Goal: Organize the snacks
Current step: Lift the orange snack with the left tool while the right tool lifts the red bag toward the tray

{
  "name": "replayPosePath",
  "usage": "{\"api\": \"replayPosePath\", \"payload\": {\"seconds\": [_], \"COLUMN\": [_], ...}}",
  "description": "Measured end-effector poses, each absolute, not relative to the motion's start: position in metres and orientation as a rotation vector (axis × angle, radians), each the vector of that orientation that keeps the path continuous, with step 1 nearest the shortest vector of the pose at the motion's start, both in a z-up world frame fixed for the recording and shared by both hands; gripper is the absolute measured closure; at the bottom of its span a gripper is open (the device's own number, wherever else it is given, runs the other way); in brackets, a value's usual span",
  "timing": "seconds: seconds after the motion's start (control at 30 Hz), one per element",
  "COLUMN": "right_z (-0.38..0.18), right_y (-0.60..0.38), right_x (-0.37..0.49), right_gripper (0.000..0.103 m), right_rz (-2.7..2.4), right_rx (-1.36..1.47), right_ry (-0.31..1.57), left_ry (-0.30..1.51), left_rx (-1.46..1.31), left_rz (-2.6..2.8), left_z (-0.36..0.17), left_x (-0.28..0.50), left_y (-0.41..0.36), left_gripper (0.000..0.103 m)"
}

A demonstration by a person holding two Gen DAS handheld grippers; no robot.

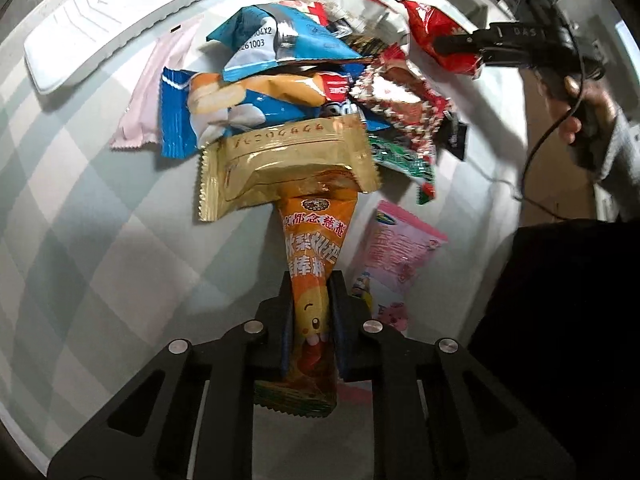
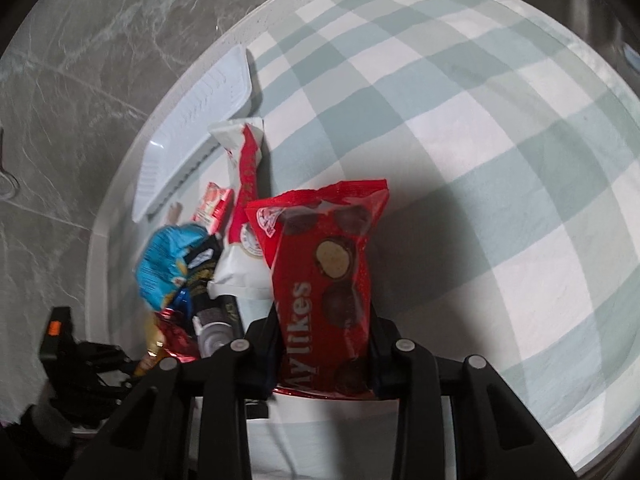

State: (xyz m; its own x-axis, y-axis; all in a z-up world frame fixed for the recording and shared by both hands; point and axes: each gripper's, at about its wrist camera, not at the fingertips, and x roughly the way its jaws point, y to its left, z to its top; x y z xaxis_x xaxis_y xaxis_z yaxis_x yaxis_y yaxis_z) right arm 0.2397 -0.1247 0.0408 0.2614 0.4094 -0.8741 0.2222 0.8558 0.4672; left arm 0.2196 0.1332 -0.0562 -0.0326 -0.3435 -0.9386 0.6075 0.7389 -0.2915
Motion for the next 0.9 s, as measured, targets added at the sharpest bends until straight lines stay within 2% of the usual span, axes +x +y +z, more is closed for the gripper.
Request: {"api": "replayPosePath", "payload": {"seconds": [0.43,0.9], "right_z": [0.054,0.064], "right_y": [-0.132,-0.124], "right_x": [0.241,0.287], "right_gripper": [0.068,0.068], "right_rz": [0.221,0.314], "right_rx": [0.761,0.828], "right_ry": [1.265,1.23], "left_ry": [1.402,1.28], "left_rx": [-0.034,-0.216], "left_rz": [-0.767,-0.705], "left_z": [-0.015,0.017], "left_x": [0.206,0.258], "left_y": [0.189,0.207], "left_gripper": [0.089,0.089]}}
